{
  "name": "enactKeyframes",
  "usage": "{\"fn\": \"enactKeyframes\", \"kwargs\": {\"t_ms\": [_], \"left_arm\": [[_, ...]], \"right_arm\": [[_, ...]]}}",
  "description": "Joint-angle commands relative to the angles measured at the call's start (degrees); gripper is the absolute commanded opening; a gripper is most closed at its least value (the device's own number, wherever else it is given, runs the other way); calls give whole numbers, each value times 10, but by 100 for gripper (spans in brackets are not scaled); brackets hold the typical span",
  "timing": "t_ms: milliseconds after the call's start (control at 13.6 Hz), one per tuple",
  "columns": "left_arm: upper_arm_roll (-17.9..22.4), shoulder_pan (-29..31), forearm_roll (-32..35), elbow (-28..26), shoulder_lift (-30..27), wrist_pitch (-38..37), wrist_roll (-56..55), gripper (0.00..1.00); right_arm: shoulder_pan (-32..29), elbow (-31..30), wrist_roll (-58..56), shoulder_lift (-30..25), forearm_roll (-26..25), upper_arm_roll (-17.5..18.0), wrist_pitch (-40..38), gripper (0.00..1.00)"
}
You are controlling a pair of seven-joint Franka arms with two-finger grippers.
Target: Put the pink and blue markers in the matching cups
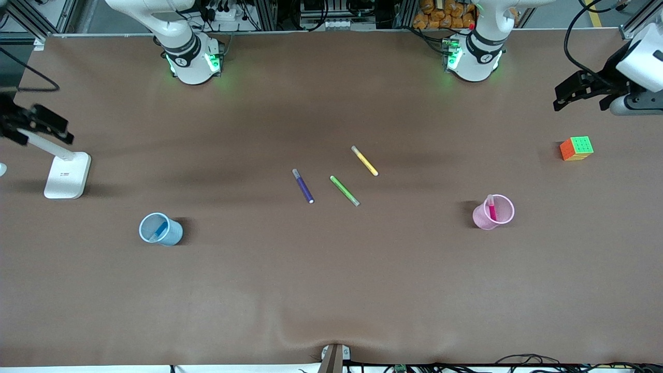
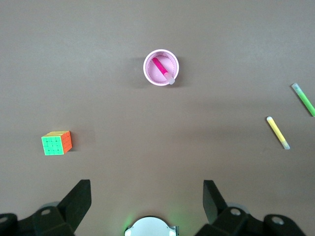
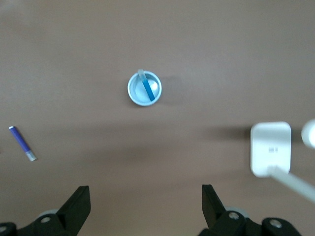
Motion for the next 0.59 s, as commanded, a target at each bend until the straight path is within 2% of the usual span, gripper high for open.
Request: {"fn": "enactKeyframes", "kwargs": {"t_ms": [0,517], "left_arm": [[0,4,1,31,9,-31,6,100],[0,14,1,33,9,-47,6,100]], "right_arm": [[-5,12,36,-1,0,9,-16,100],[0,13,34,0,-3,10,-15,100]]}}
